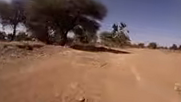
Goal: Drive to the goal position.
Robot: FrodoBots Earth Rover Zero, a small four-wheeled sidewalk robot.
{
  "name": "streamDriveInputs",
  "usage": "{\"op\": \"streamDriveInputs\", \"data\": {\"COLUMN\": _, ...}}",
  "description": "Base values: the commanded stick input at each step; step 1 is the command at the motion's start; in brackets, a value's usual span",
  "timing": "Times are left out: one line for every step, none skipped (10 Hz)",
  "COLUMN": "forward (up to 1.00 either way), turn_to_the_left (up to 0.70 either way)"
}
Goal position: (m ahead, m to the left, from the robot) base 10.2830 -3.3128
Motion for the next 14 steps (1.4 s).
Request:
{"op": "streamDriveInputs", "data": {"forward": 1.0, "turn_to_the_left": -0.15}}
{"op": "streamDriveInputs", "data": {"forward": 1.0, "turn_to_the_left": -0.27}}
{"op": "streamDriveInputs", "data": {"forward": 1.0, "turn_to_the_left": -0.27}}
{"op": "streamDriveInputs", "data": {"forward": 1.0, "turn_to_the_left": -0.27}}
{"op": "streamDriveInputs", "data": {"forward": 1.0, "turn_to_the_left": -0.27}}
{"op": "streamDriveInputs", "data": {"forward": 1.0, "turn_to_the_left": -0.27}}
{"op": "streamDriveInputs", "data": {"forward": 1.0, "turn_to_the_left": -0.27}}
{"op": "streamDriveInputs", "data": {"forward": 1.0, "turn_to_the_left": -0.27}}
{"op": "streamDriveInputs", "data": {"forward": 1.0, "turn_to_the_left": -0.27}}
{"op": "streamDriveInputs", "data": {"forward": 1.0, "turn_to_the_left": -0.27}}
{"op": "streamDriveInputs", "data": {"forward": 1.0, "turn_to_the_left": -0.27}}
{"op": "streamDriveInputs", "data": {"forward": 1.0, "turn_to_the_left": -0.27}}
{"op": "streamDriveInputs", "data": {"forward": 1.0, "turn_to_the_left": -0.27}}
{"op": "streamDriveInputs", "data": {"forward": 1.0, "turn_to_the_left": -0.27}}
